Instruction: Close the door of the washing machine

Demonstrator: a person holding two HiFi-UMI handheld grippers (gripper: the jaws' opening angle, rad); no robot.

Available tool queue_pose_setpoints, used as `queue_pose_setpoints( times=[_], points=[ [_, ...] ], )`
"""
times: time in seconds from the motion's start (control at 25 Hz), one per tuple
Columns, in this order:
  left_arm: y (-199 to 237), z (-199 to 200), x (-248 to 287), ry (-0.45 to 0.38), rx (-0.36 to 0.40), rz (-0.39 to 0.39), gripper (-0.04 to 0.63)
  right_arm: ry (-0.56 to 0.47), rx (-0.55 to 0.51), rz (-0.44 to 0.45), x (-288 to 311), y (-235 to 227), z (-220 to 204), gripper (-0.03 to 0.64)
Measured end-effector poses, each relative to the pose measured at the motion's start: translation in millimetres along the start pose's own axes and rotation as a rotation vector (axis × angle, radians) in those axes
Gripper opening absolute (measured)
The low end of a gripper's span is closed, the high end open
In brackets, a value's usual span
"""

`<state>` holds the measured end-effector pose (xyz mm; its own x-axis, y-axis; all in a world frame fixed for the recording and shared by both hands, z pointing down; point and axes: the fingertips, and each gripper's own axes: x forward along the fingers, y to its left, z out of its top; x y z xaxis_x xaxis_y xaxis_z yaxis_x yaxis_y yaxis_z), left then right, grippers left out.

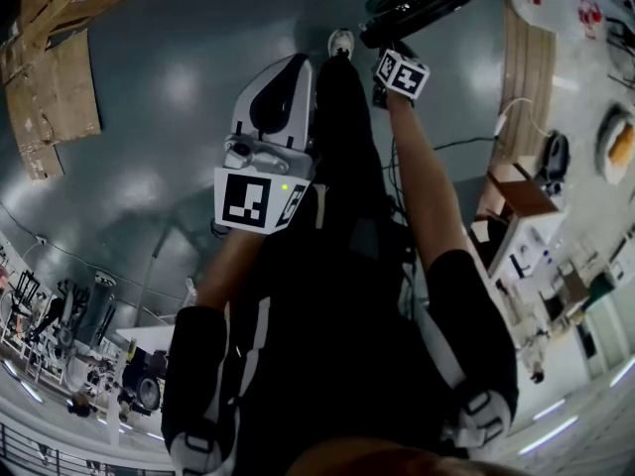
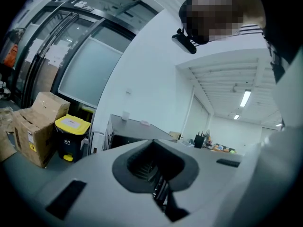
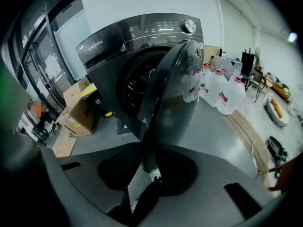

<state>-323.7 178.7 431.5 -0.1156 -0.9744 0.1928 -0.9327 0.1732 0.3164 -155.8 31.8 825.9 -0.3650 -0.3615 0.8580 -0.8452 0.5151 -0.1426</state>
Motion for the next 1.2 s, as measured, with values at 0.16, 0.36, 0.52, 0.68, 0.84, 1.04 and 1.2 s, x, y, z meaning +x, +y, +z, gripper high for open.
queue_pose_setpoints(
  times=[0.16,0.36,0.52,0.68,0.84,1.04,1.2],
  points=[
    [10.9,5.6,17.4,0.002,-0.010,0.015,0.006,-0.003,-0.018,-0.019,6.0,12.8,9.1,0.097],
    [26.9,6.4,42.9,0.012,-0.017,0.030,0.006,0.027,-0.041,-0.028,16.5,34.8,25.9,0.106],
    [38.0,5.4,60.2,0.020,-0.025,0.043,0.006,0.032,-0.053,-0.015,28.1,53.5,40.1,0.109],
    [56.4,9.2,76.0,0.027,-0.038,0.064,0.006,0.049,-0.048,-0.007,40.7,74.4,59.6,0.109],
    [72.6,13.3,87.8,0.024,-0.045,0.091,0.006,0.046,-0.046,-0.005,51.0,89.4,77.3,0.110],
    [90.9,16.8,97.3,0.023,-0.061,0.130,0.006,0.034,-0.058,0.000,60.5,101.1,94.7,0.111],
    [104.7,18.8,100.4,0.019,-0.068,0.158,0.006,0.025,-0.098,0.025,68.3,111.5,107.5,0.112]
  ],
)
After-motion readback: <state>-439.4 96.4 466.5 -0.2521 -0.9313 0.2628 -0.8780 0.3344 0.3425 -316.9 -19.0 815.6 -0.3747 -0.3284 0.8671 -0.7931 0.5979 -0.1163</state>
